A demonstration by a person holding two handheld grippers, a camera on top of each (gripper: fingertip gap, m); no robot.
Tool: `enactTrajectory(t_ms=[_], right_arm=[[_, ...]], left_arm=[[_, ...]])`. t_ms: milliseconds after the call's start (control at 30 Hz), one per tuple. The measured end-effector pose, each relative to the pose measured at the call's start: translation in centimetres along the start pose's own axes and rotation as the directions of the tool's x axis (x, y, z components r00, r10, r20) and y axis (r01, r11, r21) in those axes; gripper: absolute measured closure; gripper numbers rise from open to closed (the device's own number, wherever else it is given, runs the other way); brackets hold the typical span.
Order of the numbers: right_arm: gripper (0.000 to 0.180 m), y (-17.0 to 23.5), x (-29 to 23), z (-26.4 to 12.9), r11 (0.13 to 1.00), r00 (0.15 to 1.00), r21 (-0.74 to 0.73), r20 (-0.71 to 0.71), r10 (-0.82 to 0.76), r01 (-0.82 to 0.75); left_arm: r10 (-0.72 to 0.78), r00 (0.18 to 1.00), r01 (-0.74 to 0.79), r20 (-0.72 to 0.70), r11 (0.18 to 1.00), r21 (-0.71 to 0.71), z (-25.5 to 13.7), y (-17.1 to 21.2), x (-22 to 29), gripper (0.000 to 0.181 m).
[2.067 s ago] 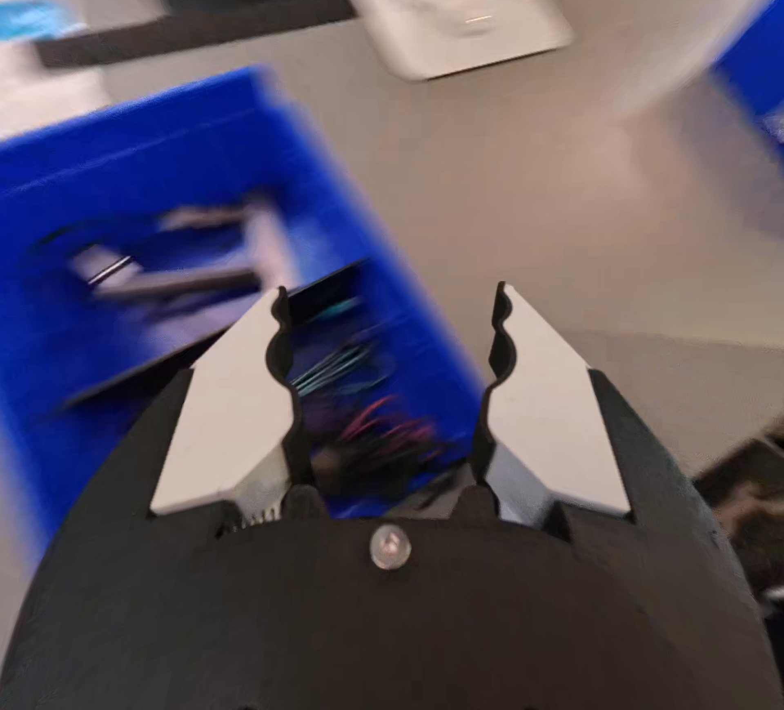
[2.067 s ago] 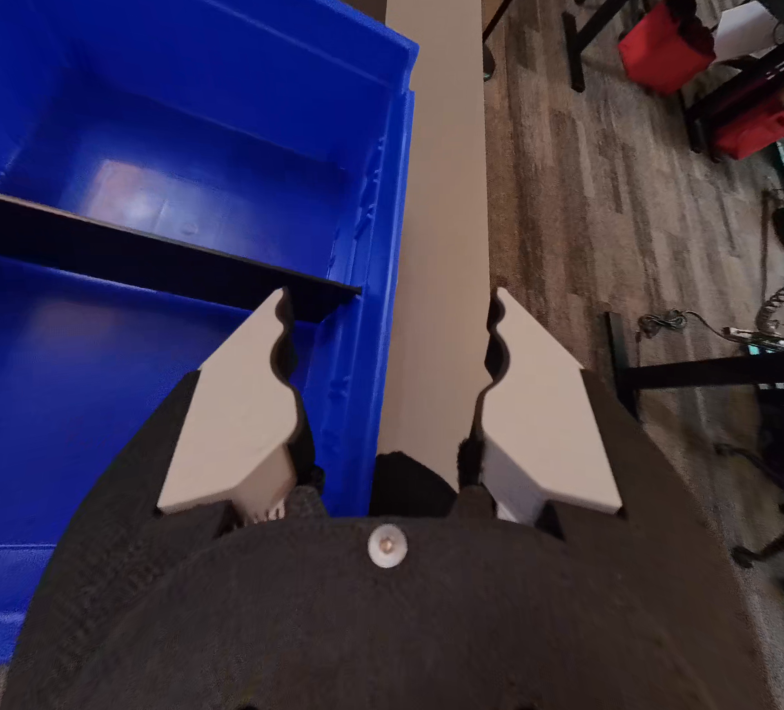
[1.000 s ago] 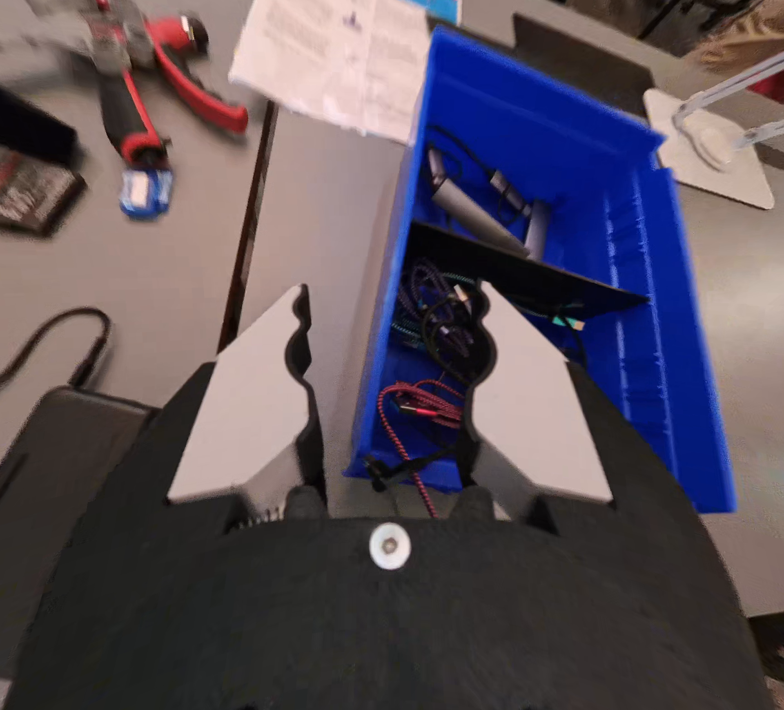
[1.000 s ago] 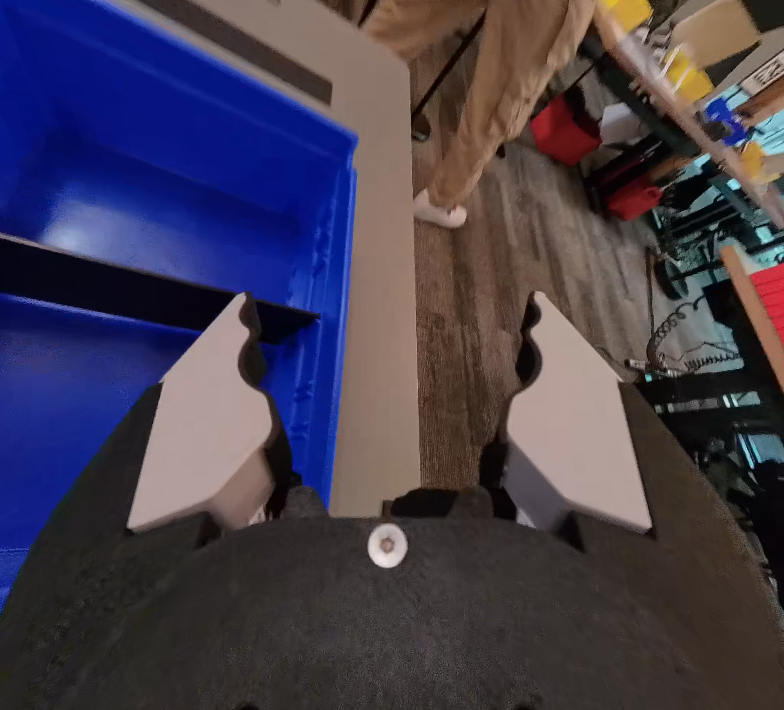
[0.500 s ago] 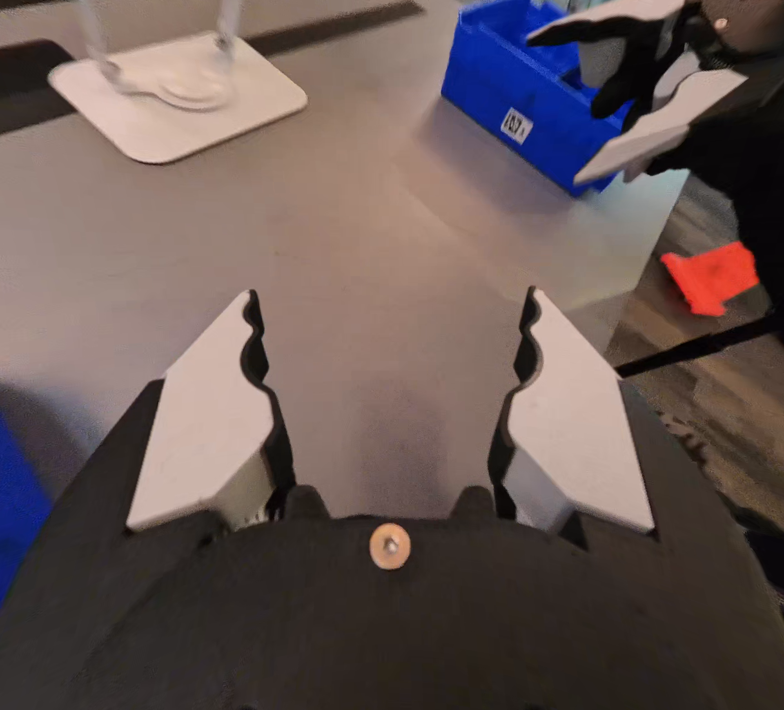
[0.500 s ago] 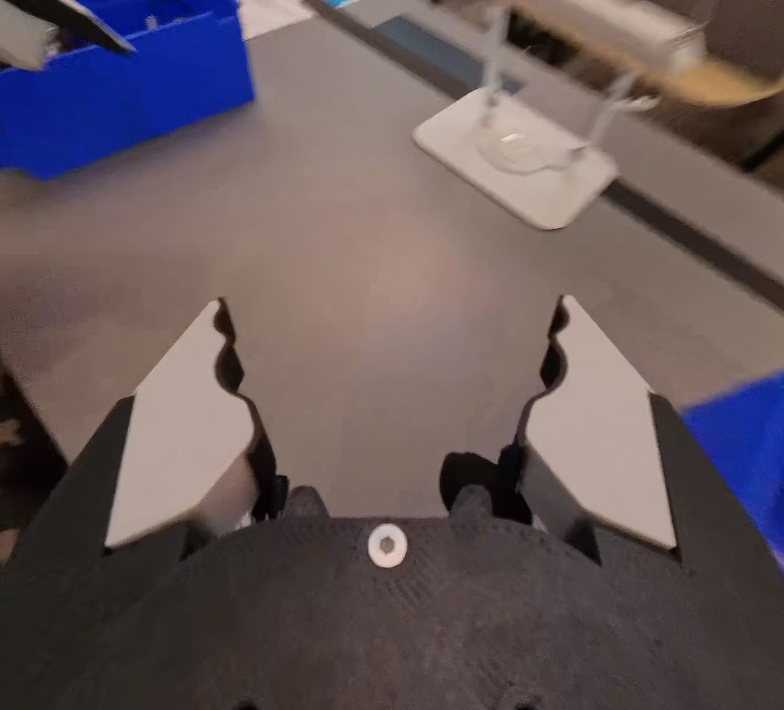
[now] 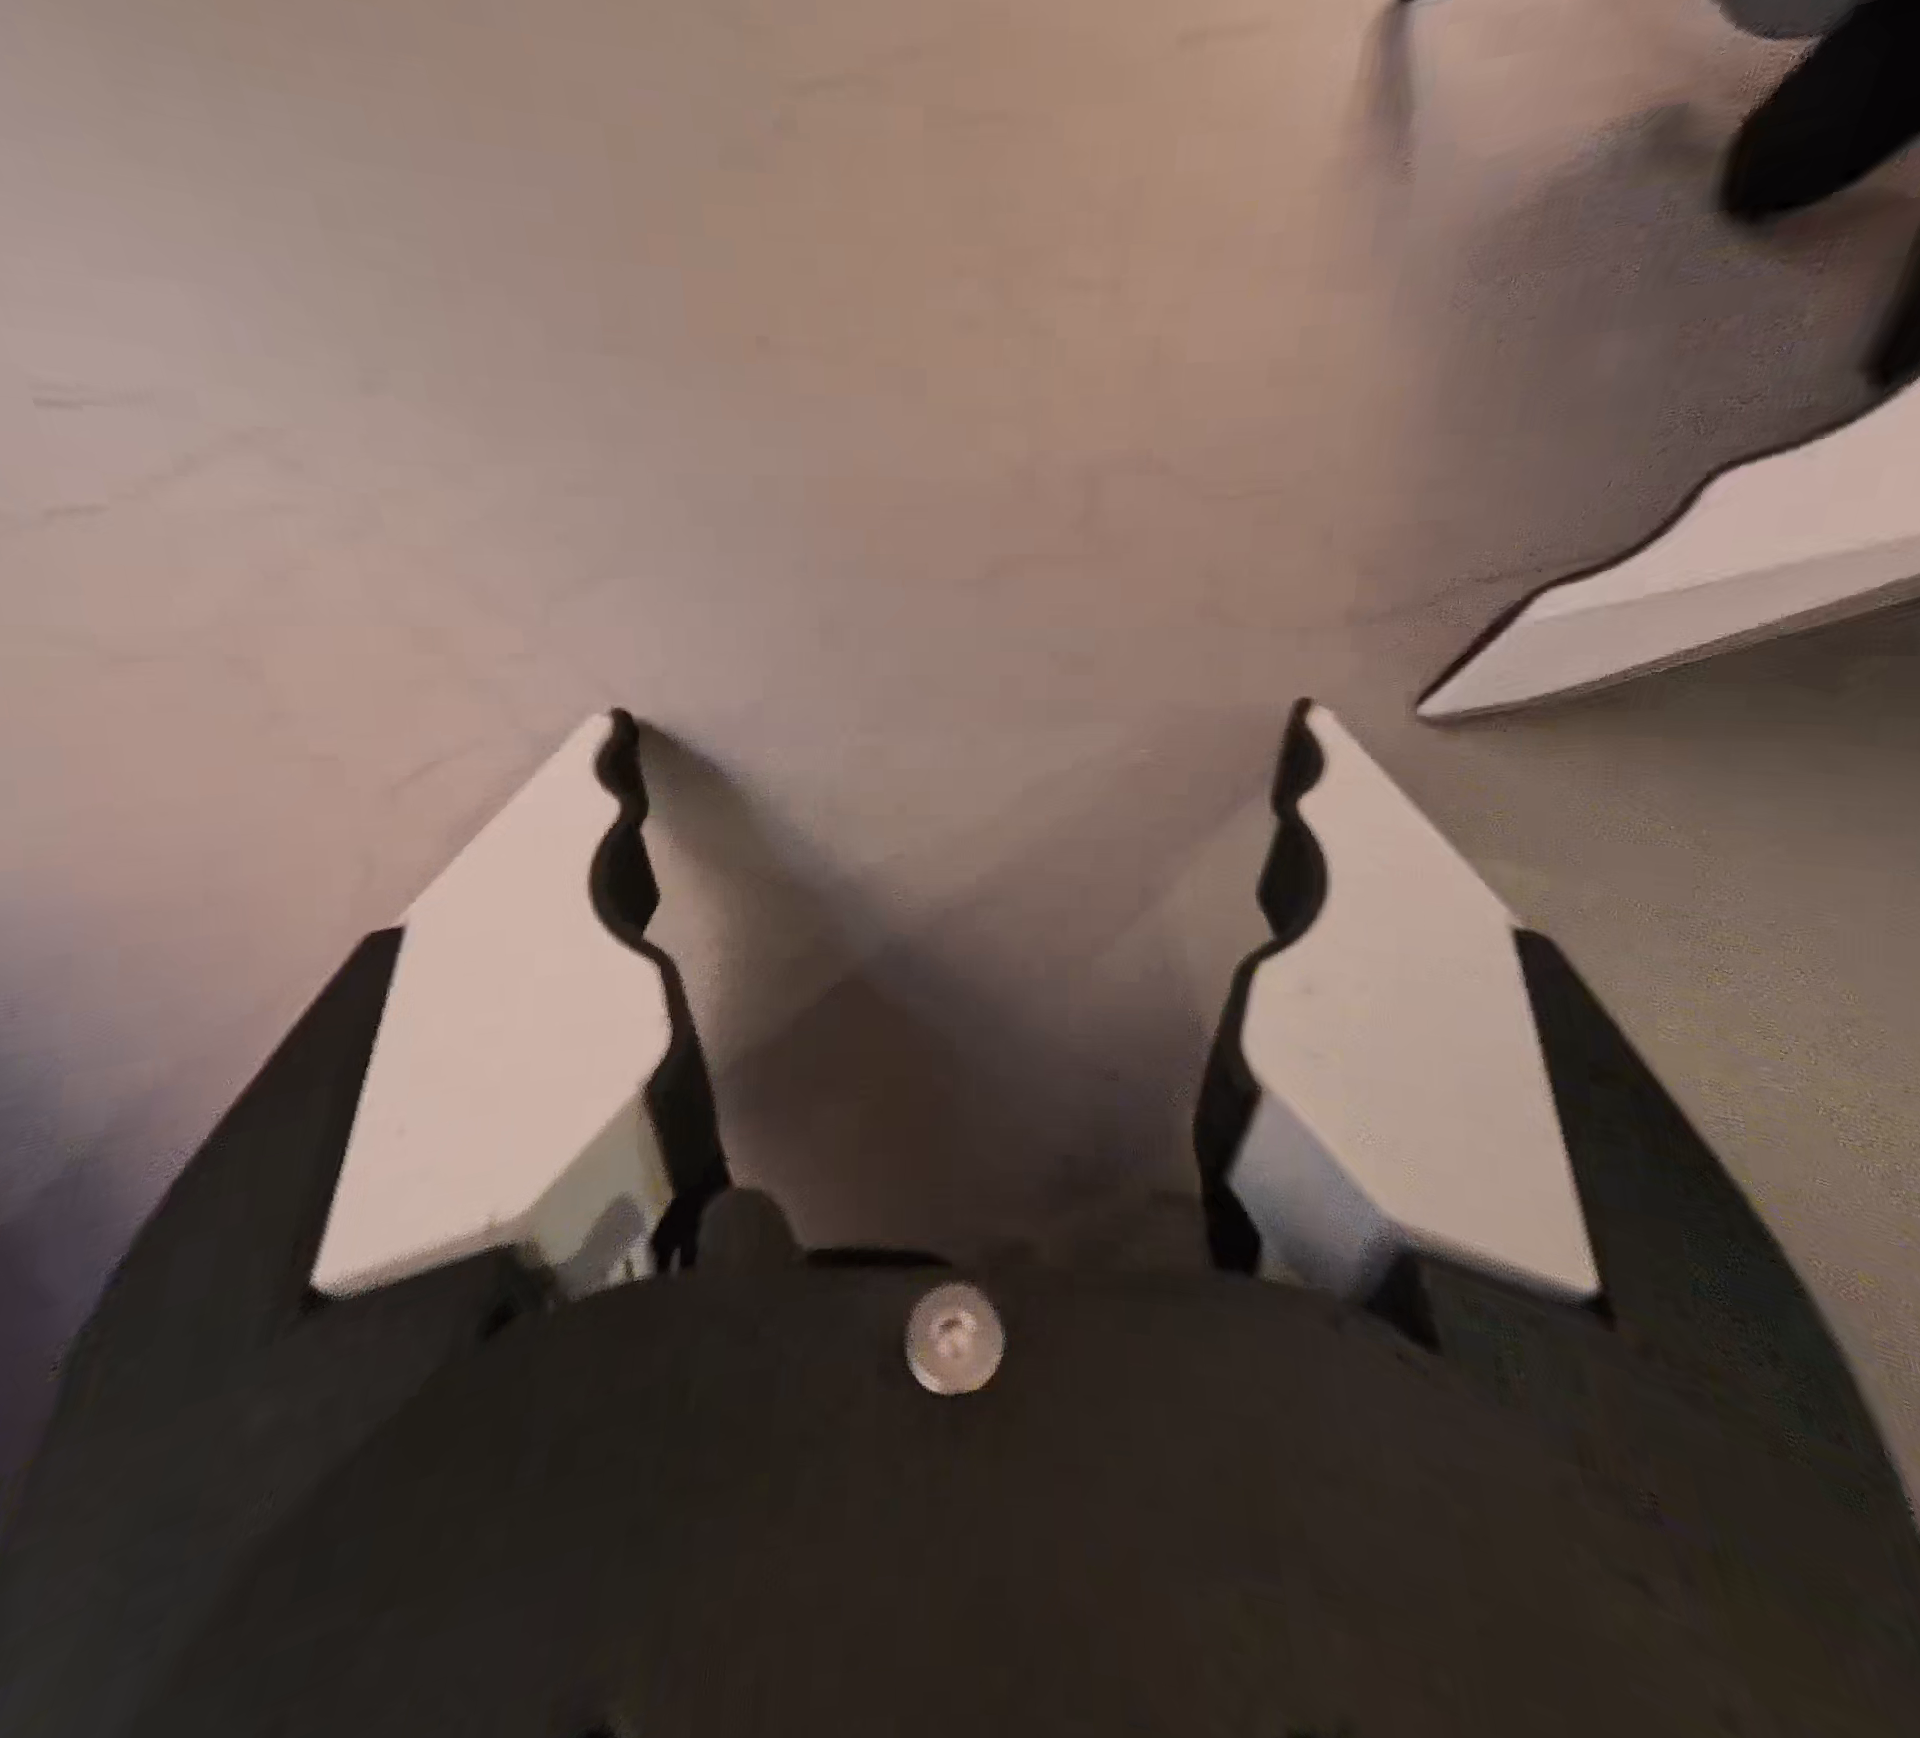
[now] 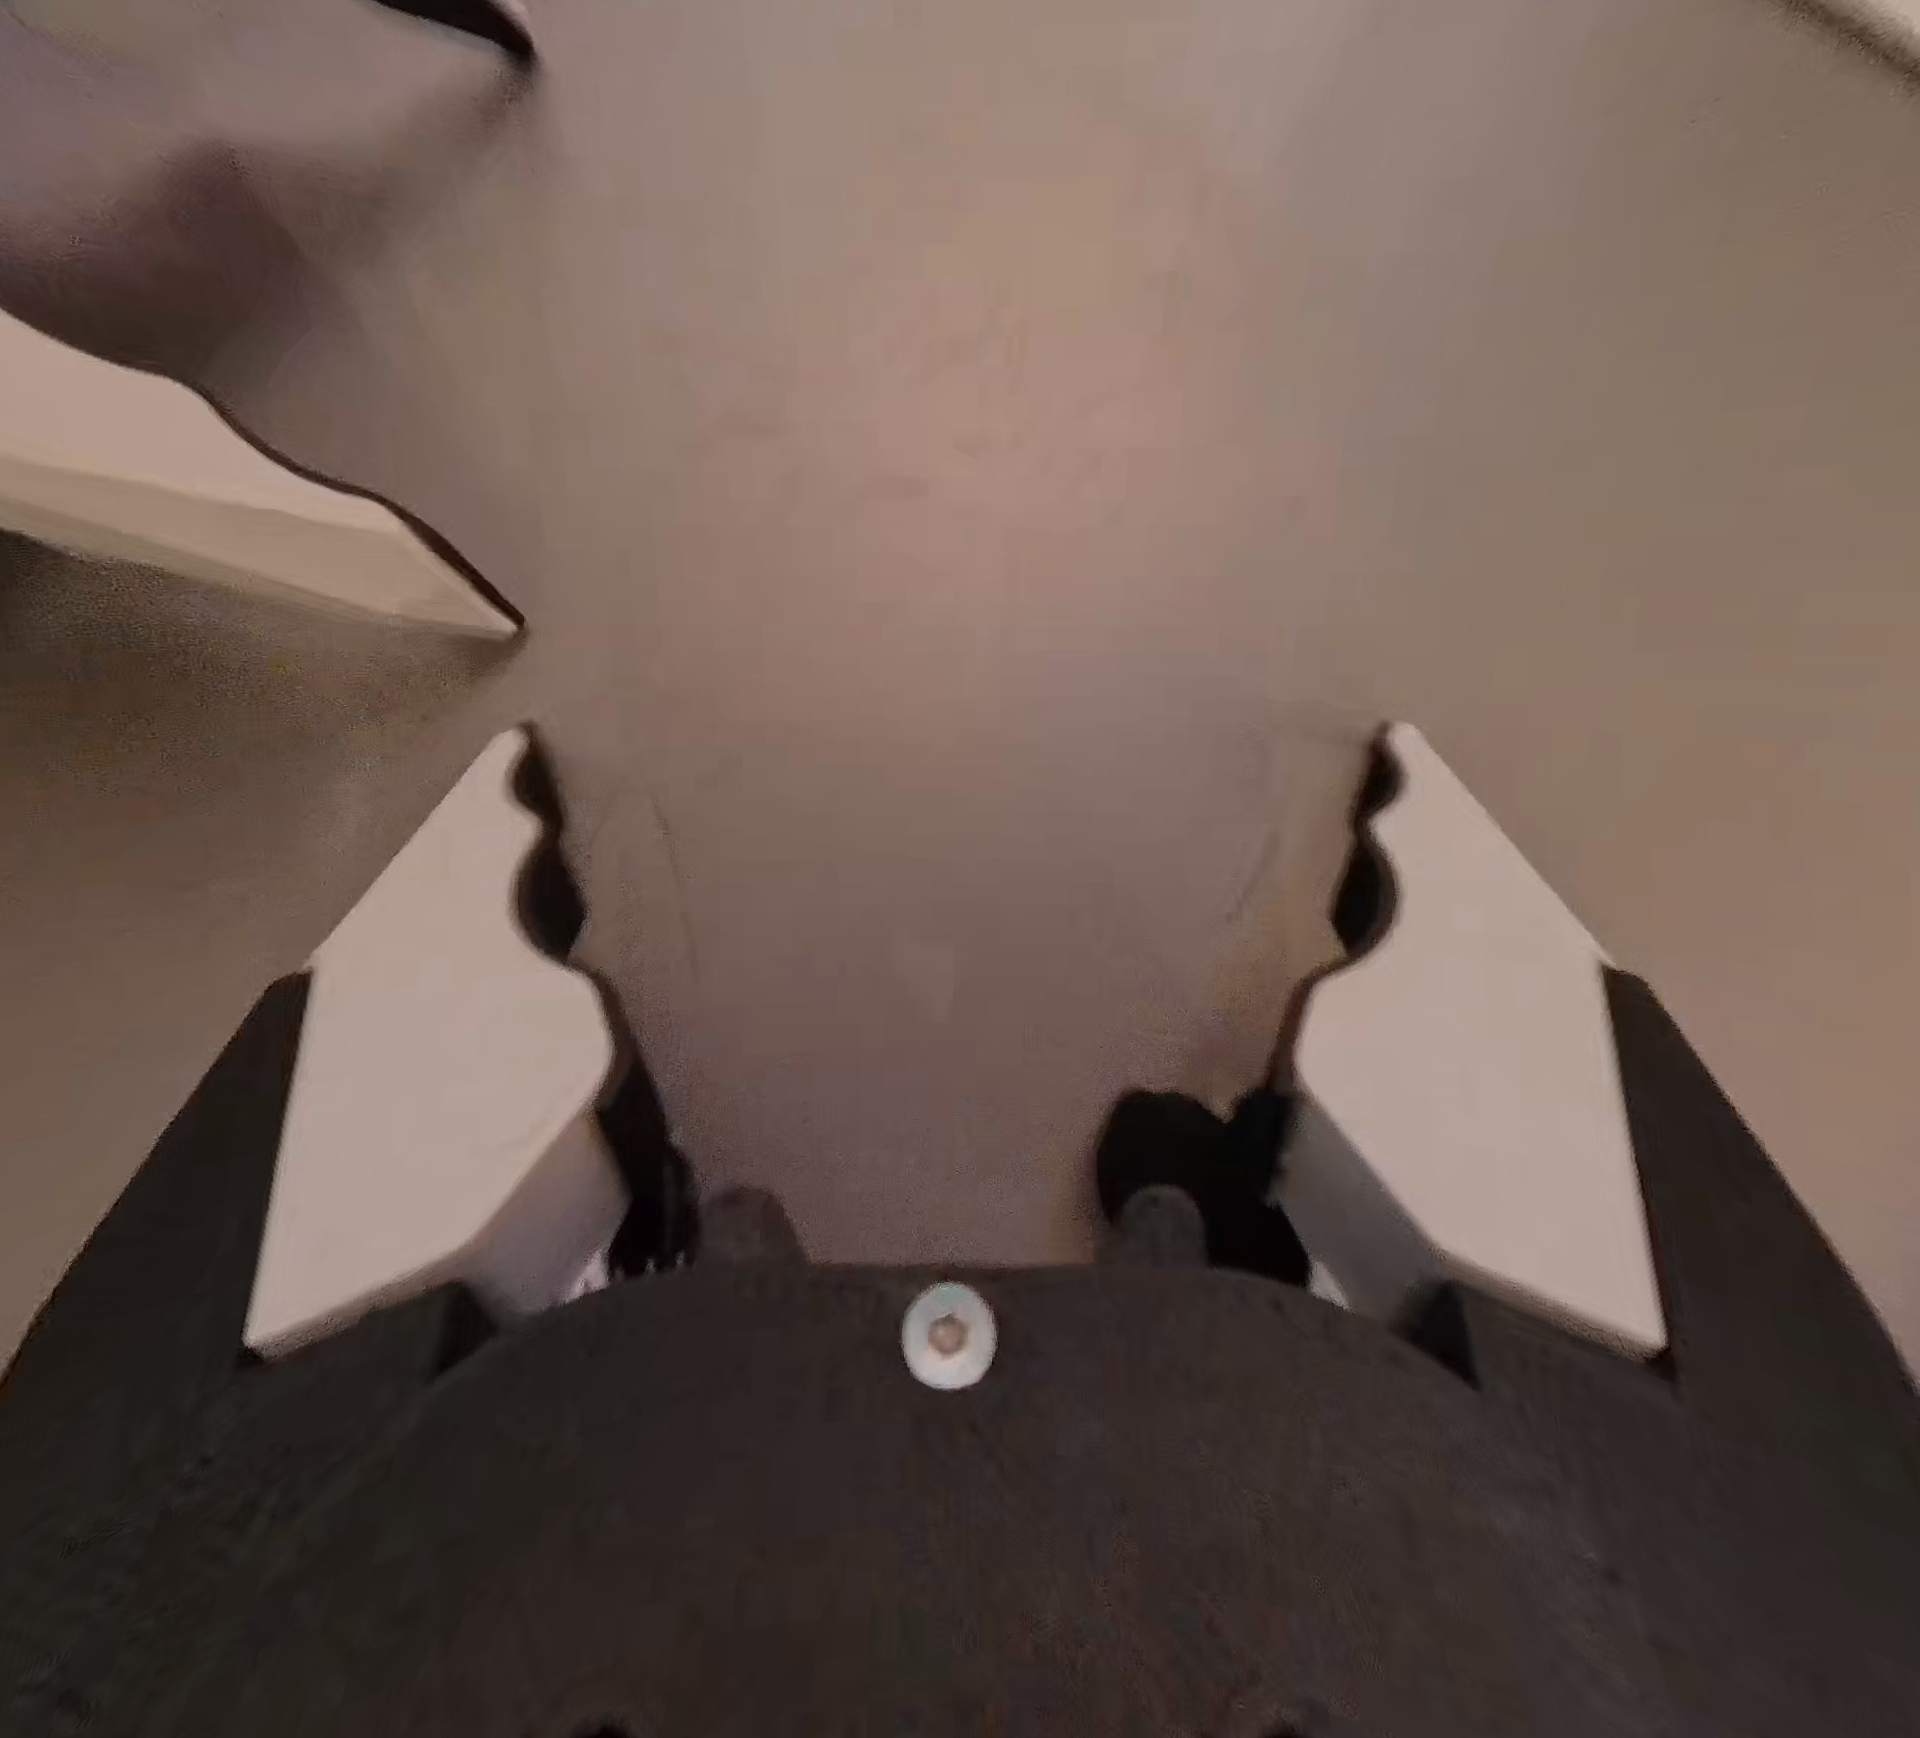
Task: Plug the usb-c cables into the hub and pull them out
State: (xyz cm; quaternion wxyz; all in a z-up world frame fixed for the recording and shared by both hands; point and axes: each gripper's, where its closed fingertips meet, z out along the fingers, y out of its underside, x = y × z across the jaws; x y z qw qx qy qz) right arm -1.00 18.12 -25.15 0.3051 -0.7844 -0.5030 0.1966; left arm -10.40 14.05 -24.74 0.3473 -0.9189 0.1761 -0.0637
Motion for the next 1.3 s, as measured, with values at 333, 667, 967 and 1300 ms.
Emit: enactTrajectory(t_ms=[333, 667, 967, 1300], right_arm=[[0.039, -0.1, -0.1, 0.0, 1.0, 1.0, -0.021, 0.013, -0.013, 0.014], [0.03, 0.4, 0.0, -0.2, 0.998, 0.998, -0.038, 0.039, -0.042, 0.043], [0.025, 0.9, -0.6, -0.6, 0.998, 0.997, -0.014, 0.051, -0.053, 0.054], [0.025, 0.9, -0.6, -0.7, 0.998, 0.997, -0.015, 0.052, -0.055, 0.056]], left_arm=[[0.006, 1.0, -0.006, -0.003, 0.999, 0.032, -0.1, -0.1, -0.1, 0.067], [0.023, 0.999, -0.022, -0.024, 0.999, 0.043, -0.3, 0.2, -0.1, 0.064], [0.01, 1.0, -0.01, -0.014, 0.999, 0.039, -0.1, 0.2, -0.3, 0.06], [0.01, 1.0, -0.01, -0.014, 0.999, 0.039, 0.0, 0.2, -0.4, 0.06]])
